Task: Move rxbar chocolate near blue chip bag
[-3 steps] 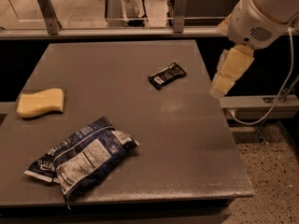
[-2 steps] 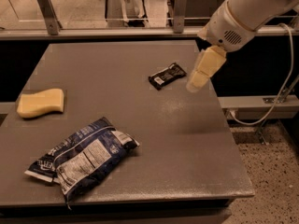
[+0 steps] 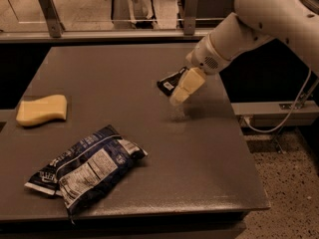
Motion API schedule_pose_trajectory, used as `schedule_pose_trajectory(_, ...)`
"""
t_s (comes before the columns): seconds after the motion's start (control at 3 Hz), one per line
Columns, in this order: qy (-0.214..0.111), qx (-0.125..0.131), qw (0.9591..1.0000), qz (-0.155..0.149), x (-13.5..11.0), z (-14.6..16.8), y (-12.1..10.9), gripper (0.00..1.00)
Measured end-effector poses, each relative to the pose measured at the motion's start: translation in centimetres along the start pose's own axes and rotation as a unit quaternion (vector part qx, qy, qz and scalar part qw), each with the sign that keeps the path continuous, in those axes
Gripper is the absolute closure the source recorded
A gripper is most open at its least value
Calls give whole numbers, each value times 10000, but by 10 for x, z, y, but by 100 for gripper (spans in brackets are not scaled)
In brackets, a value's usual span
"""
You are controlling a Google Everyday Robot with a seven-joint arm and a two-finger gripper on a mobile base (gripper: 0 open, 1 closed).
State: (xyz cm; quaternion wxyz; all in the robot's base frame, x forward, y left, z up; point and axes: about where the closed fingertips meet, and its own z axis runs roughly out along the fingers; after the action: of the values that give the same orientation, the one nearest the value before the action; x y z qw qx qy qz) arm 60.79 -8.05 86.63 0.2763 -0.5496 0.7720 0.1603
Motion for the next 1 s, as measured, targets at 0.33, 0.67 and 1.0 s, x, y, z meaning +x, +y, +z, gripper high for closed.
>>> schedule_pose_trajectory(0.33,-188,119,9993,-289,-1,20,-8,0)
schedule_pose_trajectory(0.67,-219,152,9991,-341,-2,21,-9,0)
schedule_pose_trajectory(1.0,-293,291,9988,-269,6,14,-12,0)
